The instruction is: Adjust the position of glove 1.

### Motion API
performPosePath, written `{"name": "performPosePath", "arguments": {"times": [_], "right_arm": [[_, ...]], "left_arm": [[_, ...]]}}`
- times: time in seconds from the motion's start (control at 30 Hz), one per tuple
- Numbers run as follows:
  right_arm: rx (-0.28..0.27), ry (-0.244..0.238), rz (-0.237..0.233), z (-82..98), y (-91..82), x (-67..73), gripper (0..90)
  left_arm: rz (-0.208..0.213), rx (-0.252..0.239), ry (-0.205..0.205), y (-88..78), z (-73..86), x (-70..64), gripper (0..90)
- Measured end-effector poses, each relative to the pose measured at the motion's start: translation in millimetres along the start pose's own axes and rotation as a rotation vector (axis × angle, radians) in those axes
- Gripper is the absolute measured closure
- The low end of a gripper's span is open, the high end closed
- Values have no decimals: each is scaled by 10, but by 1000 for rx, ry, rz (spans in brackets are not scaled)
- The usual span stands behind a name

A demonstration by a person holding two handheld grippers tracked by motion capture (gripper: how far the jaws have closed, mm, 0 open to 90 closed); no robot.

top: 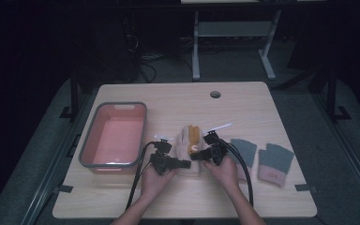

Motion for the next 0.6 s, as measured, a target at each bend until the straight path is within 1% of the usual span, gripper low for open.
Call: {"name": "performPosePath", "arguments": {"times": [0.03,0.1,0.13,0.2,0.23,0.3,0.4,0.5,0.6], "right_arm": [[1,1,2,-2,3,4,655],[-1,1,3,-4,13,12,673],[-2,-7,2,-4,18,11,686],[3,5,-9,-9,23,10,714],[8,6,-21,-16,24,-4,723],[15,26,-51,-23,25,-36,741],[15,27,-86,-21,10,-80,769],[6,22,-81,-16,-10,-79,789],[-9,9,-70,-18,-25,-67,804]], "left_arm": [[5,6,-5,2,-8,9,548],[17,2,-19,9,-18,13,568],[18,3,-19,11,-20,17,573],[19,0,-18,17,-27,23,579],[21,-3,-20,20,-30,26,583],[29,-5,-20,14,-33,36,611],[35,-10,-22,8,-38,34,645],[48,-12,-25,4,-44,53,659],[44,-18,-14,-3,-43,52,671]]}}
Point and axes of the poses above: each handheld gripper's, and its own axes: y roughly forward along the jaws, z roughly out of its underside, x roughly to its left, the point moved 1 cm from there along y, roughly forward along the jaws, and after that the axes turned 8 degrees about x, right-handed, at the moved point
